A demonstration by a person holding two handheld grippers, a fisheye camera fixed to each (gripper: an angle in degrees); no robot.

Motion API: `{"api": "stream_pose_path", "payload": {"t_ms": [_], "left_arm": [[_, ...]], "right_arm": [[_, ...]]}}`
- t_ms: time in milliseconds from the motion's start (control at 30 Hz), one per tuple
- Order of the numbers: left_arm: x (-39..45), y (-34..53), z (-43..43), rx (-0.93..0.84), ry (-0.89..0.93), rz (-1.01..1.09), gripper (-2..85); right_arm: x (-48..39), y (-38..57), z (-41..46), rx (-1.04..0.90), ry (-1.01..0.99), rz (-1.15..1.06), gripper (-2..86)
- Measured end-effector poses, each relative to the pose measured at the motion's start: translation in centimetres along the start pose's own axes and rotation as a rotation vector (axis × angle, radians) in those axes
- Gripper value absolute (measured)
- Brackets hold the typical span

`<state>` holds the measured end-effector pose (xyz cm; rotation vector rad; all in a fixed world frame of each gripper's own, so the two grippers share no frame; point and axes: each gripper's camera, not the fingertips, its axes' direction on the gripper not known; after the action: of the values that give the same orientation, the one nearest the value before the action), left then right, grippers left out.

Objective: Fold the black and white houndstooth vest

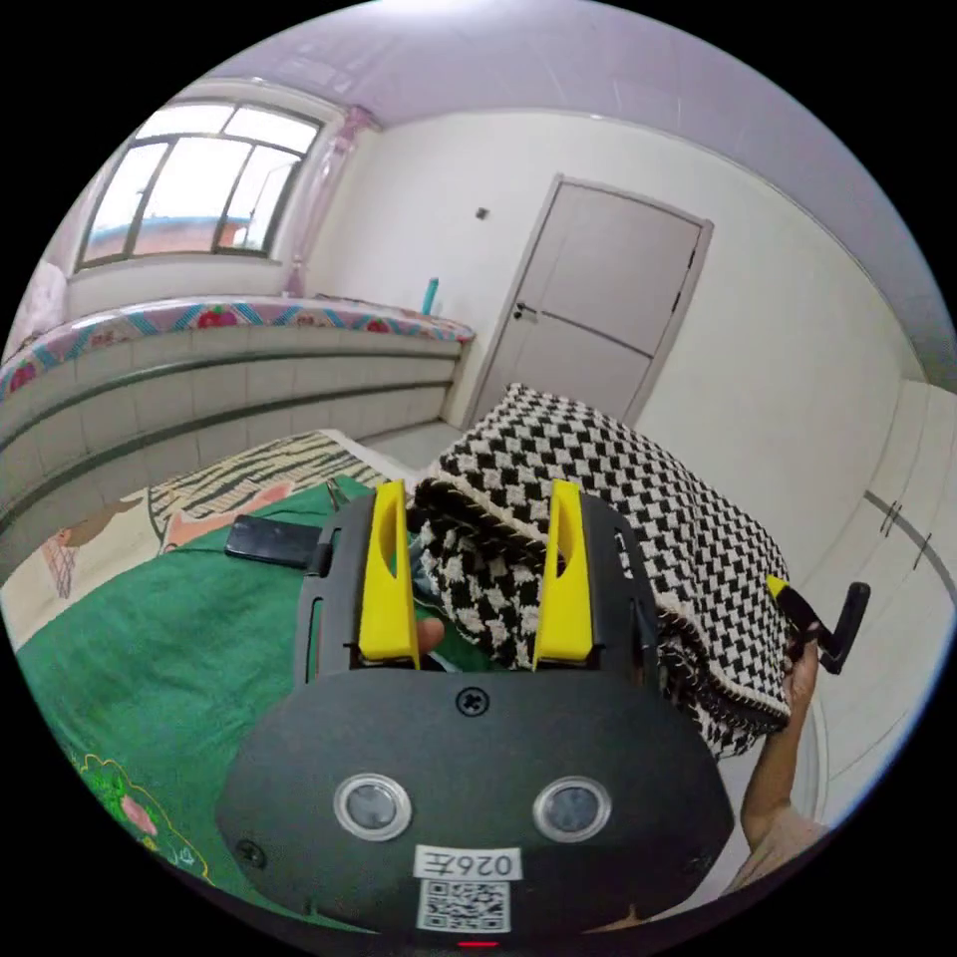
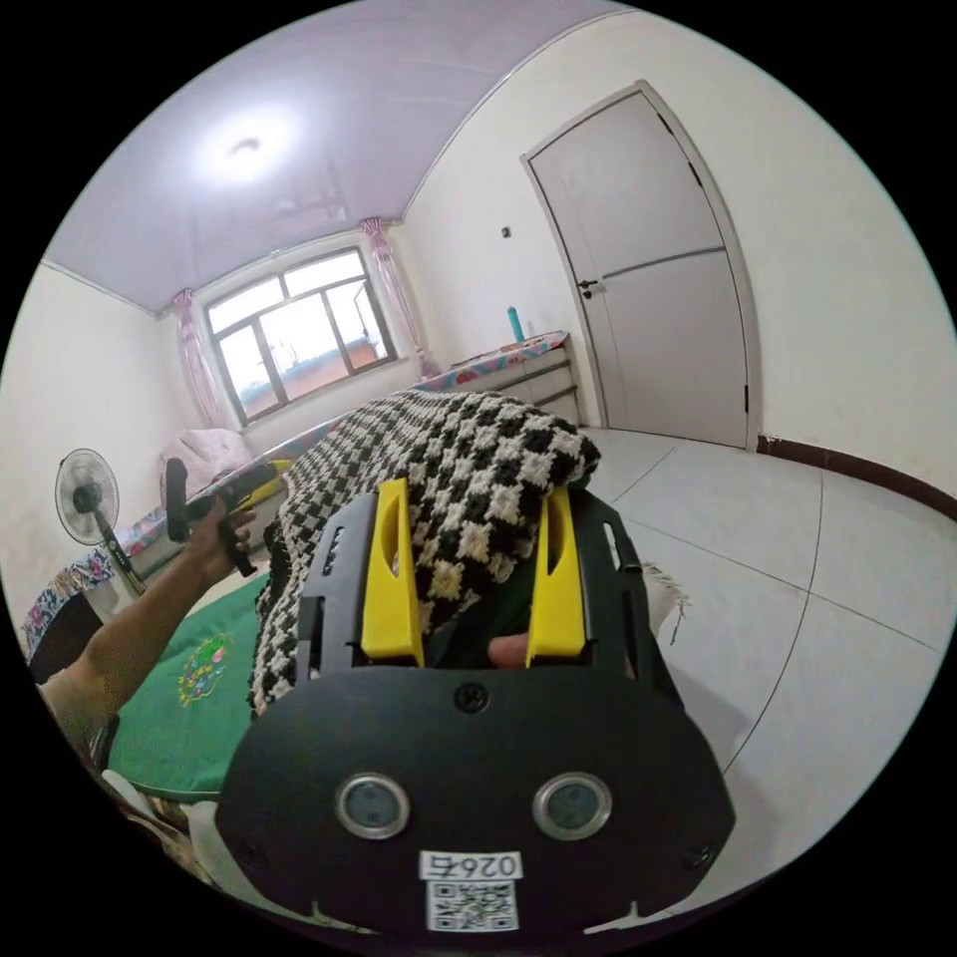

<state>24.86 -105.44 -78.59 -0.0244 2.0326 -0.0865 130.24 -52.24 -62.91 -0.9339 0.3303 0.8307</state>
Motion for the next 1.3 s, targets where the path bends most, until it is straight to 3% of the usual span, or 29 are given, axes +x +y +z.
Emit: {"api": "stream_pose_path", "payload": {"t_ms": [33, 100, 133, 267, 433, 600, 667, 833, 1033, 1200, 1300], "left_arm": [[-0.7, -0.5, 1.4, -0.048, 0.031, -0.035, 27.0], [-1.5, -0.9, 2.7, -0.069, 0.045, -0.083, 29.6], [-1.7, -1.1, 3.3, -0.094, 0.029, -0.097, 28.5], [-1.7, -1.9, 3.4, -0.158, 0.204, -0.051, 9.6], [0.5, -2.3, 0.7, -0.171, 0.111, 0.098, 6.6], [-1.0, -2.5, -4.0, -0.093, 0.288, 0.020, 6.2], [-1.6, -2.7, -7.8, -0.028, 0.388, -0.013, 6.1], [-0.3, -2.9, -18.9, 0.041, 0.401, 0.106, 6.0], [-2.3, 1.3, -39.7, 0.137, 0.284, 0.243, 6.1], [-8.8, 9.1, -55.2, 0.113, 0.090, 0.273, 6.2], [-15.4, 15.7, -62.3, 0.052, 0.019, 0.161, 6.2]], "right_arm": [[0.2, -0.1, 0.1, 0.000, -0.007, 0.007, 14.5], [0.8, -0.1, 0.1, 0.011, -0.049, 0.038, 14.9], [0.9, -0.2, 0.1, 0.012, -0.057, 0.041, 15.0], [0.2, -0.4, 0.2, 0.014, -0.082, 0.009, 13.1], [-3.6, -0.4, -1.6, 0.076, -0.016, -0.066, 5.2], [-9.7, -0.7, -3.7, 0.182, -0.041, -0.097, 3.0], [-12.9, -1.0, -4.8, 0.222, -0.045, -0.140, 2.8], [-24.2, -0.2, -9.0, 0.330, -0.103, -0.332, 2.7], [-37.9, 3.7, -13.9, 0.383, -0.419, -0.440, 2.7], [-50.8, 10.2, -12.5, 0.253, -0.685, -0.450, 2.7], [-59.0, 15.0, -8.7, 0.088, -0.782, -0.471, 2.8]]}}
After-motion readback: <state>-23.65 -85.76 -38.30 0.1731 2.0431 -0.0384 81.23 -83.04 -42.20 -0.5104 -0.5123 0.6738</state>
